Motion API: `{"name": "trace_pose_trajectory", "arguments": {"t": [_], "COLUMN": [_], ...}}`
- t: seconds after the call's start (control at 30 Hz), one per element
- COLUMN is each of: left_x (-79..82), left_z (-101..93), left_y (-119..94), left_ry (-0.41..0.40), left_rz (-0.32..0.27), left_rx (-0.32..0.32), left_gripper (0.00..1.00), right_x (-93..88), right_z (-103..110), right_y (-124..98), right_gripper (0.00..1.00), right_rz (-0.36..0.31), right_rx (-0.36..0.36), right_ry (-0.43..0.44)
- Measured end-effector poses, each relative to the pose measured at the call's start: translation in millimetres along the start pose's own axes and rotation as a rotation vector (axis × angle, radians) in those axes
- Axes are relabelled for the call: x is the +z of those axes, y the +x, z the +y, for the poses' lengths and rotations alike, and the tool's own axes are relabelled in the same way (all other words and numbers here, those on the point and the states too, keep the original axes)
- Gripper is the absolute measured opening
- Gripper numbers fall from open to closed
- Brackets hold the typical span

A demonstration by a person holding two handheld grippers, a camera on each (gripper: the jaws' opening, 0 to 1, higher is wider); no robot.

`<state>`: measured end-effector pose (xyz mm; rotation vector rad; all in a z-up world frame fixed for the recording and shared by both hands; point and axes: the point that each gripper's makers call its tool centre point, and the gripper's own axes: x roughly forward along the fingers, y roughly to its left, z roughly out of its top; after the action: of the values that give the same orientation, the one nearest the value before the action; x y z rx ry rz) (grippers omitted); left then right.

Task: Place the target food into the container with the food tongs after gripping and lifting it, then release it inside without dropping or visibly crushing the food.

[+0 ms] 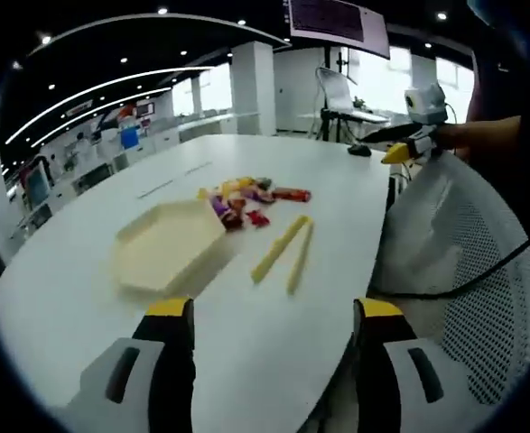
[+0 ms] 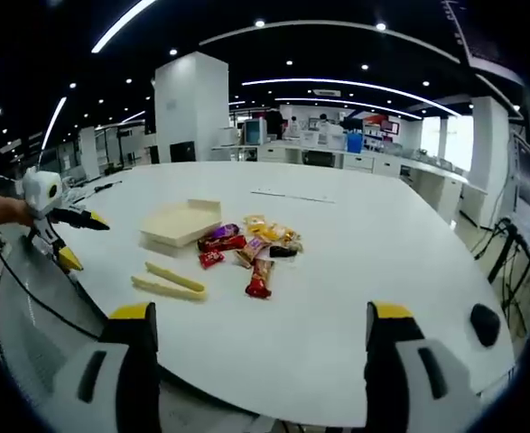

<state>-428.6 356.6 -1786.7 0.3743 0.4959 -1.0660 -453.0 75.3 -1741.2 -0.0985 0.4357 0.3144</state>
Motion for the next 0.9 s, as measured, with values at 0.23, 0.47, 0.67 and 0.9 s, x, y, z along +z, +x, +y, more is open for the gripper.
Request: {"name": "trace_pose_trajectory", "arguments": {"t": [0.23,0.47,0.67,0.9], "left_x": [11.1,13.9,-6.7,-7.1], "left_z": [-0.2,22.5,22.5,25.9], "left_y": [25.6,-16.2,-37.1,-47.6], "left_ry": [0.052,-0.079,-0.115,-0.163], "left_rz": [0.020,-0.108,-0.107,-0.135], "left_rx": [-0.050,0.148,0.204,0.246], "left_gripper": [0.65,0.93,0.99,0.99], "right_x": [4.9,-3.3,-6.6,-6.4], "right_z": [-8.5,-6.8,-3.8,-3.2], "right_y": [-8.2,-12.1,-12.0,-12.1], "right_gripper": [0.96,0.96,0.96,0.96], "right_rz": [-0.012,0.004,0.008,0.009], "right_rx": [-0.036,-0.050,-0.039,-0.031], "right_ry": [0.015,0.025,0.024,0.008]}}
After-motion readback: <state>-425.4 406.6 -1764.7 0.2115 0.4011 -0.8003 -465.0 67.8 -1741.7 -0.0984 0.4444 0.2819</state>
